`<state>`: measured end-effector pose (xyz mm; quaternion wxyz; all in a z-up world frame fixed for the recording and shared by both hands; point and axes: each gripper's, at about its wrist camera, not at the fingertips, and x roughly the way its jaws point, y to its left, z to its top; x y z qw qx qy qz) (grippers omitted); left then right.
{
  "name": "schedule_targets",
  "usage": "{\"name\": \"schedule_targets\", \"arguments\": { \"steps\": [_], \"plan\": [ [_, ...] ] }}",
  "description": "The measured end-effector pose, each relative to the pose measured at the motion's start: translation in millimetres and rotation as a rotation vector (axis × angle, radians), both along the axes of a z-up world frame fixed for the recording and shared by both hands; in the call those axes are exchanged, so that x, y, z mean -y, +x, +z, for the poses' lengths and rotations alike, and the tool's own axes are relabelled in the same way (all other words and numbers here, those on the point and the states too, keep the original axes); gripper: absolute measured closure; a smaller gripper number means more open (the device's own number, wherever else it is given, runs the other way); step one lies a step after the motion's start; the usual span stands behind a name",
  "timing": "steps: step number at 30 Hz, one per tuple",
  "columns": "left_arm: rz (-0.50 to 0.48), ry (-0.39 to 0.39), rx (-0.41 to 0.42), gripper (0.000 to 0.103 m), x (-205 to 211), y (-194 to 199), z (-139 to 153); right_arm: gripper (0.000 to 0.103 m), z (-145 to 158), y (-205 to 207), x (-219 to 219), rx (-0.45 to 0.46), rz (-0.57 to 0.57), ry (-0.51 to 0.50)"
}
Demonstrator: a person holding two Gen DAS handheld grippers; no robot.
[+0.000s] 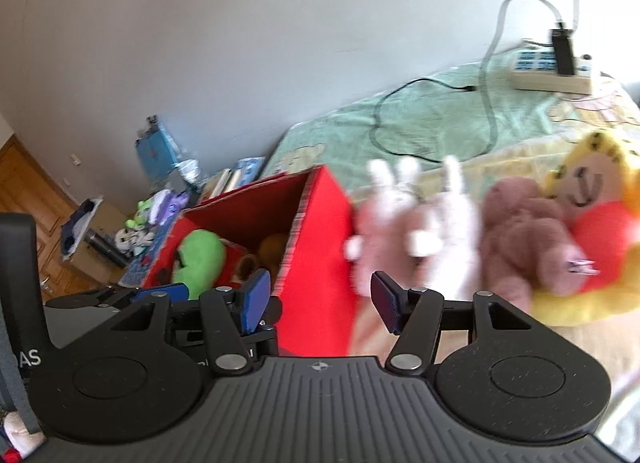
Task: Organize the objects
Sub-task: 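Withdraw the right gripper from the box toward the yellow tiger plush, then grasp the yellow tiger plush by its red shirt with the right gripper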
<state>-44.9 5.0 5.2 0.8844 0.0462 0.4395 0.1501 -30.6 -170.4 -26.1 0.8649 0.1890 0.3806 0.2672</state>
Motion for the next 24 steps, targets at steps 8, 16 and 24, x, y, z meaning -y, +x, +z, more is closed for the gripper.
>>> {"name": "schedule_targets", "arguments": {
  "steps": [8,16,24],
  "plan": [
    [-0.094,0.000,-0.024,0.011,50,17,-9,0.043,-10,-2,49,-0.031,-0.100,-0.025],
    [-0.172,0.010,-0.065,0.011,87,32,-23,0.043,-22,-3,81,-0.073,-0.168,-0.033],
    [-0.216,-0.009,-0.106,0.008,103,44,-36,0.043,-33,-2,103,-0.108,-0.205,-0.035]
  ]
}}
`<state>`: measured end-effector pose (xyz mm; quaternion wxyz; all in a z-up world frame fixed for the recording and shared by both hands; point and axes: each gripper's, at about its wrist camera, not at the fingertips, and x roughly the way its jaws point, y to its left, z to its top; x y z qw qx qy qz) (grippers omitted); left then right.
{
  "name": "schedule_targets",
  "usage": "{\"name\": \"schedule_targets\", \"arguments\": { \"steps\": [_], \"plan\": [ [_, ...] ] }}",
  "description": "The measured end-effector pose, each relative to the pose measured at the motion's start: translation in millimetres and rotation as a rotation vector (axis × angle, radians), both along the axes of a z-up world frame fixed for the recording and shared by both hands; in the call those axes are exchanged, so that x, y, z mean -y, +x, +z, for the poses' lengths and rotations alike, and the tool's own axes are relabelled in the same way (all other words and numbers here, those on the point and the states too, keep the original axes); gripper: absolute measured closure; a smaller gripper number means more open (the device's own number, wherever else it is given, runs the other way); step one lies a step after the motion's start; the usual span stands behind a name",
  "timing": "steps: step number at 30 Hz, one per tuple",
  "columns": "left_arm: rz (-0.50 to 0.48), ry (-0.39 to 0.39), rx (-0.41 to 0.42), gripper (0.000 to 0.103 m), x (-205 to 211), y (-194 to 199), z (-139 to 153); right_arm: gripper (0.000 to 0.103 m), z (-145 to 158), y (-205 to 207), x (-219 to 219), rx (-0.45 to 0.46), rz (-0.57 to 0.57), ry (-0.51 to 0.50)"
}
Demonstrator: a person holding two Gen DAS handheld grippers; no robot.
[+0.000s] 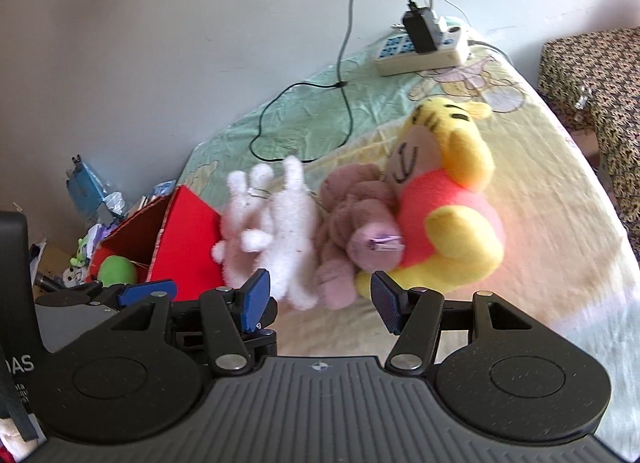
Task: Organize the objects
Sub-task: 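Grasp the yellow tiger plush by its red shirt with the right gripper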
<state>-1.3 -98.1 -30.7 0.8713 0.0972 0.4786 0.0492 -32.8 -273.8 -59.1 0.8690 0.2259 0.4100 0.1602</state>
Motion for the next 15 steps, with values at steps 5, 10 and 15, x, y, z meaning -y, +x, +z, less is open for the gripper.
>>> {"name": "schedule_targets", "arguments": {
  "steps": [5,10,15],
  "plan": [
    [-0.049,-0.097,-0.035,0.008,6,8,-8,0.043,-10,0,20,-0.032,-0.044,-0.003],
    [-0.126,-0.244,-0.038,0.012,13,14,-11,0.043,-14,-3,48,-0.042,-0.113,0.017],
    [-0.203,-0.389,-0.001,0.014,19,17,-4,0.043,-14,-3,79,-0.031,-0.191,0.069]
  ]
}}
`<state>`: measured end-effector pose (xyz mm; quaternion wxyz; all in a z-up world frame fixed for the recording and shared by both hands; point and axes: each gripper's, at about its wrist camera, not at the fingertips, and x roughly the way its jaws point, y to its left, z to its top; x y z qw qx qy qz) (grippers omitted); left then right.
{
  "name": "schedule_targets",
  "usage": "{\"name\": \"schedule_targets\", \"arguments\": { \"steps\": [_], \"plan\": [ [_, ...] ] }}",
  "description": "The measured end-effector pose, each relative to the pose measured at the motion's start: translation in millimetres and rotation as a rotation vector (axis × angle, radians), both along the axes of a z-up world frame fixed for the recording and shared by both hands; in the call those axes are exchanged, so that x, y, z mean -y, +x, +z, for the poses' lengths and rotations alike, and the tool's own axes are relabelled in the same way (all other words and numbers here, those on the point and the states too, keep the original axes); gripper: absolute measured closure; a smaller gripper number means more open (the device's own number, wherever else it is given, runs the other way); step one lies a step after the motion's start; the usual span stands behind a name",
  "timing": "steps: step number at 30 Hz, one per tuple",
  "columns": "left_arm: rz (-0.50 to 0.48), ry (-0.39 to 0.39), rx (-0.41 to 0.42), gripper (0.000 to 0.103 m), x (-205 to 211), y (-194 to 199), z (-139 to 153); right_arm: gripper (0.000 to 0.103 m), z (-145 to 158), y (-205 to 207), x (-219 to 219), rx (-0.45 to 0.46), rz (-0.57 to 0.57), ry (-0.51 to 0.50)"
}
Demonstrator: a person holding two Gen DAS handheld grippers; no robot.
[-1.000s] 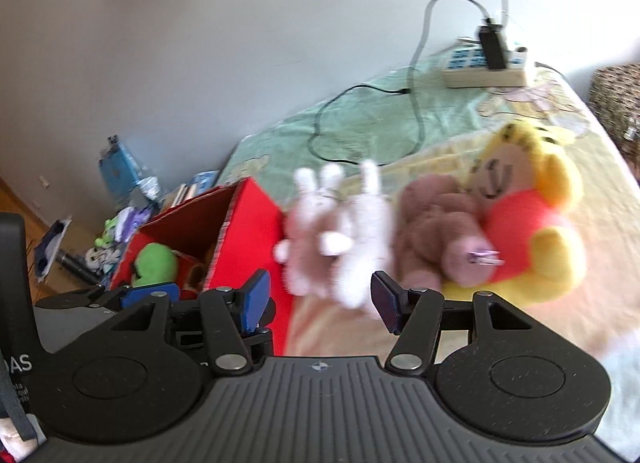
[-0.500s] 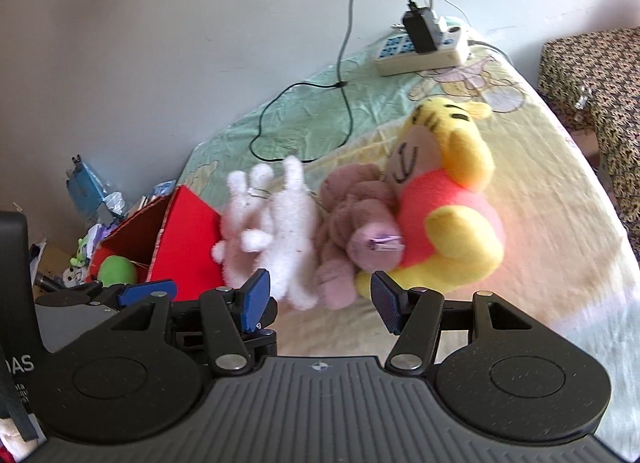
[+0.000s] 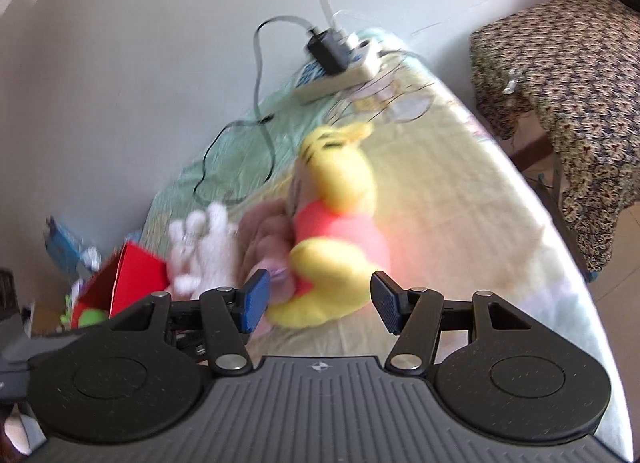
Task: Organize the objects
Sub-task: 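Grasp the yellow tiger plush by its red shirt with the right gripper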
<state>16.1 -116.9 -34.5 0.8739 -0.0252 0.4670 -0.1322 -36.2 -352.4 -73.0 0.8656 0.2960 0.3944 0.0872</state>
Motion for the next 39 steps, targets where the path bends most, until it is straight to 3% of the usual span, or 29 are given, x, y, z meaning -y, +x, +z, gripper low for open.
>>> {"name": "schedule_targets", "arguments": {
  "steps": [6,12,18,29,34,39],
  "plan": [
    [-0.085,-0.097,0.075,0.022,16,6,10,0.044,-9,17,22,-0.022,-0.072,0.083],
    [-0.187,-0.140,0.071,0.028,37,9,-1,0.046,-28,46,26,-0.046,-0.048,0.150],
    [-0.218,-0.112,0.062,0.027,47,20,-12,0.047,-44,68,20,-0.065,0.015,0.160],
    [-0.176,-0.094,-0.024,0.024,40,47,-38,0.044,-63,96,2,-0.088,0.102,0.190],
    [-0.173,-0.110,-0.060,0.017,39,52,-46,0.054,-65,93,5,-0.094,0.115,0.234],
    [-0.197,-0.087,-0.051,0.018,47,45,-41,0.058,-58,79,12,-0.084,0.112,0.237]
  ]
}}
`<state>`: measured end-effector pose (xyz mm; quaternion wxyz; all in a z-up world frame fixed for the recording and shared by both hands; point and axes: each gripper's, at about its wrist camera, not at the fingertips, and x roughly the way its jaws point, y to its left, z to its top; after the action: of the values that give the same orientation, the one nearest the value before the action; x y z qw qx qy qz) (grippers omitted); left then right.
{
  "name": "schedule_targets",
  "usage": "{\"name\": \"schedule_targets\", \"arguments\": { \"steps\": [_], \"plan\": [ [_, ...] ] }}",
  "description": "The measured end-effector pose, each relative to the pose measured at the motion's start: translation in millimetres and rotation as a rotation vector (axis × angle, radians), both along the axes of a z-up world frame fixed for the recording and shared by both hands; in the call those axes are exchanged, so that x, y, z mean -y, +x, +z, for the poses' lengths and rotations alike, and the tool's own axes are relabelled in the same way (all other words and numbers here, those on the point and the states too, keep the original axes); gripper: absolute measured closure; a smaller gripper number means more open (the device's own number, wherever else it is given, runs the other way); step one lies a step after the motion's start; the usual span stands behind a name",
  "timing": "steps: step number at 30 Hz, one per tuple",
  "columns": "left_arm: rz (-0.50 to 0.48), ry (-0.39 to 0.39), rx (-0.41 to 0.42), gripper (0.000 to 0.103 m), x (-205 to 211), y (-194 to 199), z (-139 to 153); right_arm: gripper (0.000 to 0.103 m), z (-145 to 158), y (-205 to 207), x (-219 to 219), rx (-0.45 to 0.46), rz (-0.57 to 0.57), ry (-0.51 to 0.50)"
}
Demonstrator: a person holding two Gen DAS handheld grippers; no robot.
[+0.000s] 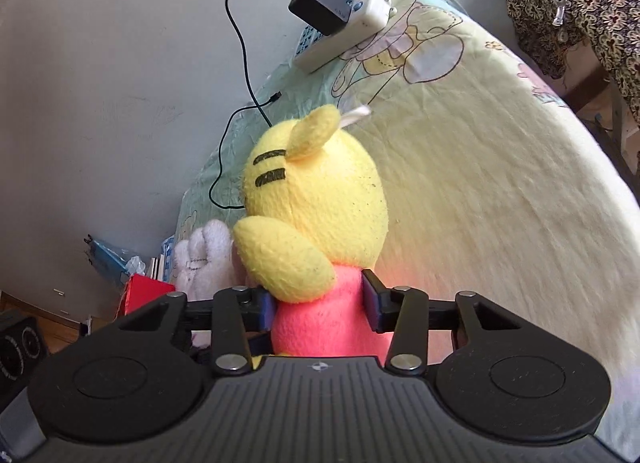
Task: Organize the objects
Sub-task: 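Grasp the yellow tiger plush by its red shirt with the right gripper, then lift the tiger plush with the right gripper and carry it over the box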
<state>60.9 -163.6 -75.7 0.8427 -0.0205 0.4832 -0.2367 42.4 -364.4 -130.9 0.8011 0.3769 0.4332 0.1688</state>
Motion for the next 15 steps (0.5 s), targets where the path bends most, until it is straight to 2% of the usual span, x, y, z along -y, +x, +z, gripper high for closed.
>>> {"name": "schedule_targets", "arguments": {
  "steps": [3,7,15],
  "plan": [
    [-0.024,0.006,0.003,0.020,6,-6,2,0.058,4,-16,6,0.002,-0.020,-0.012],
    [-0.077,0.030,0.017,0.031,19,-22,6,0.058,9,-37,12,0.010,-0.047,-0.045],
    [-0.181,0.060,0.066,0.034,38,-63,10,0.058,15,-76,23,-0.006,-0.103,-0.063]
  ]
}}
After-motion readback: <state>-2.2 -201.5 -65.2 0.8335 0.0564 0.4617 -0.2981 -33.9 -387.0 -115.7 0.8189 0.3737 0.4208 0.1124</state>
